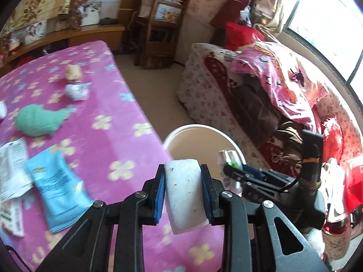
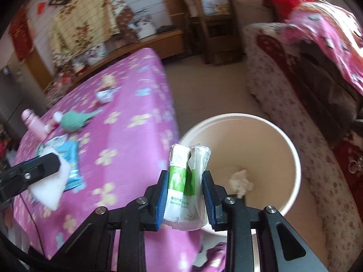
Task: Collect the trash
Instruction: 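Open the right tool to drop the tissue pack while the left tool releases the sponge into the bucket, then move both open tools back over the table toward the remaining items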
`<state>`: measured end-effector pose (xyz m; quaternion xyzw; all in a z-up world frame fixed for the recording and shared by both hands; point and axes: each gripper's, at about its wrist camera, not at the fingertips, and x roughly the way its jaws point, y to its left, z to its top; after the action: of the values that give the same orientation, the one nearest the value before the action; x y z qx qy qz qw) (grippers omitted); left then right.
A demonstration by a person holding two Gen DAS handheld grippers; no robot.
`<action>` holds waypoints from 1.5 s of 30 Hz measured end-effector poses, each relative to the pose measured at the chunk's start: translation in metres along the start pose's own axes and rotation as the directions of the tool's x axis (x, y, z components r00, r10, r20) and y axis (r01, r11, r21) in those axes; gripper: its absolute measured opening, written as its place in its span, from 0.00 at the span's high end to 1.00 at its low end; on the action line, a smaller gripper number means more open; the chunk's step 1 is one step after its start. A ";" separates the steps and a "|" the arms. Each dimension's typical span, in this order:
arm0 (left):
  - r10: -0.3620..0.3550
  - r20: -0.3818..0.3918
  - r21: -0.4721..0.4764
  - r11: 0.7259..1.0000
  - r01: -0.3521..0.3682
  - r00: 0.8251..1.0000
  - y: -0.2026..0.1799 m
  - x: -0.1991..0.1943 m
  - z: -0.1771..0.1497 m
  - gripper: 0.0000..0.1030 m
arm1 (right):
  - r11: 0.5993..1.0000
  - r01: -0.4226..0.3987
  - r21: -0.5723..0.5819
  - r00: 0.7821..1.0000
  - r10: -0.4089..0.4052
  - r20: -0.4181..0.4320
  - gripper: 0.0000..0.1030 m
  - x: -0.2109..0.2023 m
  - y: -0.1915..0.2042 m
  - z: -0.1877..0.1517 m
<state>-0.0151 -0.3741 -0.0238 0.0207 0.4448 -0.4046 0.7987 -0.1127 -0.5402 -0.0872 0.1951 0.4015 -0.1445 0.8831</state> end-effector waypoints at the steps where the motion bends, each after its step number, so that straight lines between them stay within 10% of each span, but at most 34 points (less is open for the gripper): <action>1: -0.009 -0.003 0.003 1.000 0.009 1.000 -0.005 0.006 0.003 0.69 | 1.000 0.004 0.014 1.000 -0.004 -0.001 0.69 0.001 -0.006 0.001; 10: -0.019 0.003 0.012 1.000 0.019 1.000 -0.025 0.049 0.018 0.61 | 0.988 0.039 0.149 0.999 -0.043 0.018 0.63 0.012 -0.048 0.000; 14: -0.021 -0.005 -0.006 1.000 0.021 1.000 -0.023 0.064 0.020 0.47 | 0.980 0.017 0.201 0.999 -0.022 0.026 0.37 0.016 -0.062 0.001; 45: 0.196 0.074 0.013 0.980 -0.197 0.978 0.005 0.009 -0.006 0.34 | 0.997 0.020 0.081 0.994 -0.029 0.105 0.37 -0.007 -0.016 0.001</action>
<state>-0.0135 -0.3745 -0.0351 0.0581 0.4073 -0.3288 0.8501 -0.1232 -0.5544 -0.0849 0.2173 0.3501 -0.1814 0.8929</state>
